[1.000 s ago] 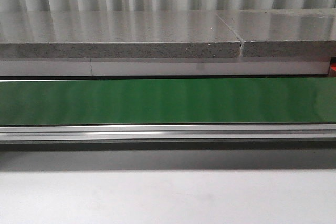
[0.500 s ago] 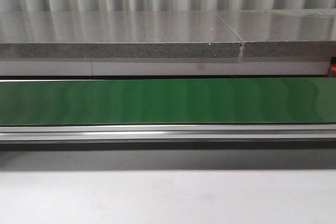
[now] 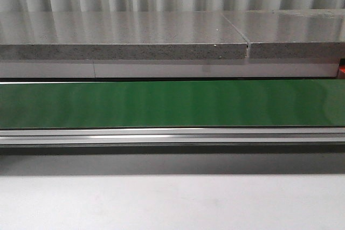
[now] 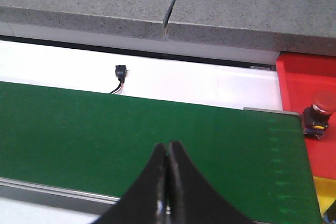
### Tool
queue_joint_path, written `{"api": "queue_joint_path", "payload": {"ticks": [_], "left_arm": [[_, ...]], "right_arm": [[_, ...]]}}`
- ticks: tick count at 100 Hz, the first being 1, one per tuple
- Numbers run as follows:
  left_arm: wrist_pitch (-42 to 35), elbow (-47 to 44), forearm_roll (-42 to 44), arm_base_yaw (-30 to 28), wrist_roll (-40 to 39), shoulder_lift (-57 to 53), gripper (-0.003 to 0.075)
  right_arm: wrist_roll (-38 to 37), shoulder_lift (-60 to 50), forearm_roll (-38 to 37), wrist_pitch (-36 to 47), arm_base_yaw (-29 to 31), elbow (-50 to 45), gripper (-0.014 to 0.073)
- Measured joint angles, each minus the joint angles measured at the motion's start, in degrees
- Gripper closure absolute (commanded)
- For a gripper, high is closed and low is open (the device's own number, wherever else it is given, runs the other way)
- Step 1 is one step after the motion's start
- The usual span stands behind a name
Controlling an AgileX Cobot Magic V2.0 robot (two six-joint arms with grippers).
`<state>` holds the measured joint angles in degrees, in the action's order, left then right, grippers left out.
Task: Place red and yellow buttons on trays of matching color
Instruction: 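Lower the yellow button onto the green belt and open the left gripper, then move the left gripper to a red button and grasp its base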
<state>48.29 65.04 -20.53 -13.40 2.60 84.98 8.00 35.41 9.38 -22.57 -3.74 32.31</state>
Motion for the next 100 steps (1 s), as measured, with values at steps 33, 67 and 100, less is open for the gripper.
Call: {"api": "queue_joint_path", "payload": {"ticks": [33, 67, 100], "left_arm": [[6.33, -2.05, 6.62, -7.80, 0.00, -0.91, 0.0156], [5.64, -7.90, 7.53, -14.46, 0.00, -0.91, 0.0156], [3.66, -7.90, 7.88, -20.41, -0.10, 0.96, 0.0156]], "right_arm": [[0.12, 0.00, 0.00, 0.00, 0.00, 0.00, 0.0661], [0.02, 0.00, 0.00, 0.00, 0.00, 0.00, 0.0661], [0.02, 0.00, 0.00, 0.00, 0.00, 0.00, 0.0661]]}}
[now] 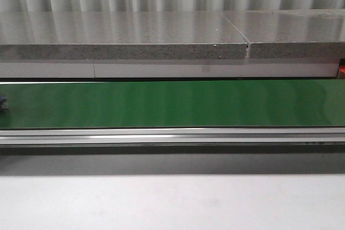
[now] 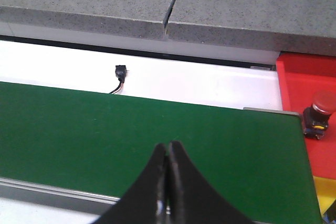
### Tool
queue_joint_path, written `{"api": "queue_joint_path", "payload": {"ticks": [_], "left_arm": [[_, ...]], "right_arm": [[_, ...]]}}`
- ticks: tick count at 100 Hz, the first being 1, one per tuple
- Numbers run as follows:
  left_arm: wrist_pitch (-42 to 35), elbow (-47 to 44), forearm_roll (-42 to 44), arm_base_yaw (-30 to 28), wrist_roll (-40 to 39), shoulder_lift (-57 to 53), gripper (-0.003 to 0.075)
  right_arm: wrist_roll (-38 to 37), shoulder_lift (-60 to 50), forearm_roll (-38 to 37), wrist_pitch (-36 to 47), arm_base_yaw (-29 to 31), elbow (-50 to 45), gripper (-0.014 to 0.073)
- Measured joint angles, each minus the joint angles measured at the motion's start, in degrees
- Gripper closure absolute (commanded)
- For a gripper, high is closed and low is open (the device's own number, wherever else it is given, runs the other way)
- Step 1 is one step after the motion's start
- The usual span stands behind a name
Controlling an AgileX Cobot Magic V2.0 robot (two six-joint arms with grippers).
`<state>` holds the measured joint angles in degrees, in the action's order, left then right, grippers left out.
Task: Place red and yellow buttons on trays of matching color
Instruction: 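Move the left gripper to a red button and grasp its base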
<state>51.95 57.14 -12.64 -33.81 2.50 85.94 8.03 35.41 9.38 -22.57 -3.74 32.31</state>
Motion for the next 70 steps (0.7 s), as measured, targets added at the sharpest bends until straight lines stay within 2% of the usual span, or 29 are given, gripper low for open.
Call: {"api": "queue_joint_path", "payload": {"ticks": [70], "left_arm": [[-0.69, 11.20, 0.28, -0.09, -0.43, 16.52, 0.0156]], "right_arm": [[0.00, 0.00, 0.00, 0.00, 0.00, 0.00, 0.0661]]}}
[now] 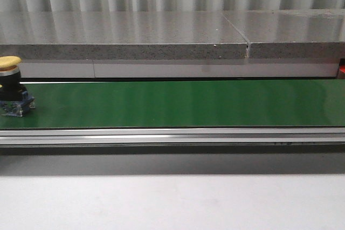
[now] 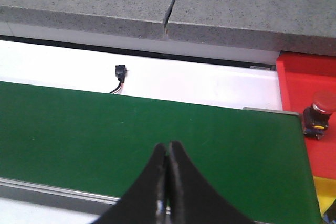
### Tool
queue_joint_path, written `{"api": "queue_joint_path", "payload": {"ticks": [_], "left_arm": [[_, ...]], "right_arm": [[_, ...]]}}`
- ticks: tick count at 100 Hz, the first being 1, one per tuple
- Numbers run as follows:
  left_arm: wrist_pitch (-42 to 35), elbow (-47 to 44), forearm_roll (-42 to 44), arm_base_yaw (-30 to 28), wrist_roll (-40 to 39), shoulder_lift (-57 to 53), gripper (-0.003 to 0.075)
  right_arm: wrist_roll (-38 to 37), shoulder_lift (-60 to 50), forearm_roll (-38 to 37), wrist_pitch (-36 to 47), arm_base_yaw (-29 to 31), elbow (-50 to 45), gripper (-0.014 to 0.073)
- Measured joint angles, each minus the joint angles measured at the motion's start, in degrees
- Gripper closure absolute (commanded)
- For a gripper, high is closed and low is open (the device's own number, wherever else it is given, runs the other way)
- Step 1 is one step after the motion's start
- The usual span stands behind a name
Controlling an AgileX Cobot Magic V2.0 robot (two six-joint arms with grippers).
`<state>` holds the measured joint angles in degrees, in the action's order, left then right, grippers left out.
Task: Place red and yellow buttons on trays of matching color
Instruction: 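Move the left gripper to a red button and grasp its base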
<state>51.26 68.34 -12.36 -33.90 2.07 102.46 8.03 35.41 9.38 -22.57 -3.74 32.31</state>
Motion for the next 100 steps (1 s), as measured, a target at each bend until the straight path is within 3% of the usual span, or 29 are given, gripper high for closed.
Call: {"api": "queue_joint_path", "payload": {"ticks": [21, 72, 100], "left_arm": [[-0.90, 3.03, 0.00, 0.00, -0.13, 3.52, 0.0166], [-2.83, 3.57, -0.61, 0.00, -0.17, 4.08, 0.0443], [-2.88, 3.57, -0.74, 0.00, 0.42, 4.08, 0.0497]], "right_arm": [[0.00, 0.00, 0.00, 0.00, 0.00, 0.00, 0.0661], [0.00, 0.00, 0.00, 0.00, 0.00, 0.00, 0.0661], [0.00, 0.00, 0.00, 0.00, 0.00, 0.00, 0.0661]]}}
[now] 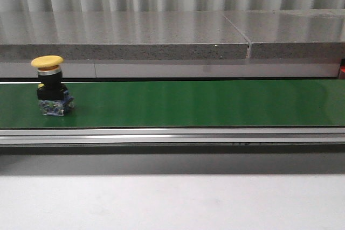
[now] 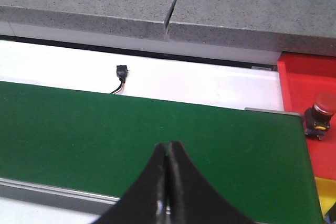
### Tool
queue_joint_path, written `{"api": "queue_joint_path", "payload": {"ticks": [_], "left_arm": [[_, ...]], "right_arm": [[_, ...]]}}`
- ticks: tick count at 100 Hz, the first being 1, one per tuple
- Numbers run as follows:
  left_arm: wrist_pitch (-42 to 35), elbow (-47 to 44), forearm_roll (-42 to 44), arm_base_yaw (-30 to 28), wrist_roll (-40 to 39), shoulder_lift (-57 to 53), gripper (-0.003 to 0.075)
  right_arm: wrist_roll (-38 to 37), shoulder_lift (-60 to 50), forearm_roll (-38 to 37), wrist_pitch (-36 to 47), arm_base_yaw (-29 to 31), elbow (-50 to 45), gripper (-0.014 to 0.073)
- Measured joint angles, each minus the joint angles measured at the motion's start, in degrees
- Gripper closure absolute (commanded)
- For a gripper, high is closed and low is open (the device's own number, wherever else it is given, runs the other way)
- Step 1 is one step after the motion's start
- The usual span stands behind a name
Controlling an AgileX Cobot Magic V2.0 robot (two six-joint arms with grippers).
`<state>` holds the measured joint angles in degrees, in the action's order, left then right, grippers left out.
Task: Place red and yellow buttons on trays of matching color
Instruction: 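Move the left gripper to a red button and grasp its base, then lower the red button onto the belt and open the left gripper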
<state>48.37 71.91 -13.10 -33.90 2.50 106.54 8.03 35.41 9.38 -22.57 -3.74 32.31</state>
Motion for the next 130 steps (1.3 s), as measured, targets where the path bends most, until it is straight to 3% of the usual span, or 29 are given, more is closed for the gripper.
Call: {"api": "queue_joint_path", "payload": {"ticks": [20, 48, 69, 100, 130], "left_arm": [[0.26, 0.00, 0.00, 0.00, 1.38, -3.25, 0.0501], [4.22, 0.00, -0.13, 0.75, 2.11, -16.75, 0.0501], [5.30, 0.00, -0.13, 7.47, 2.11, -23.59, 0.0501], [6.70, 0.00, -0.27, 20.96, 2.18, -21.39, 0.0501], [6.59, 0.00, -0.40, 25.17, 2.18, -15.07, 0.0501]], "right_arm": [[0.10, 0.00, 0.00, 0.00, 0.00, 0.00, 0.0661], [0.10, 0.00, 0.00, 0.00, 0.00, 0.00, 0.0661], [0.00, 0.00, 0.00, 0.00, 0.00, 0.00, 0.0661], [0.00, 0.00, 0.00, 0.00, 0.00, 0.00, 0.0661], [0.00, 0.00, 0.00, 0.00, 0.00, 0.00, 0.0661]]}}
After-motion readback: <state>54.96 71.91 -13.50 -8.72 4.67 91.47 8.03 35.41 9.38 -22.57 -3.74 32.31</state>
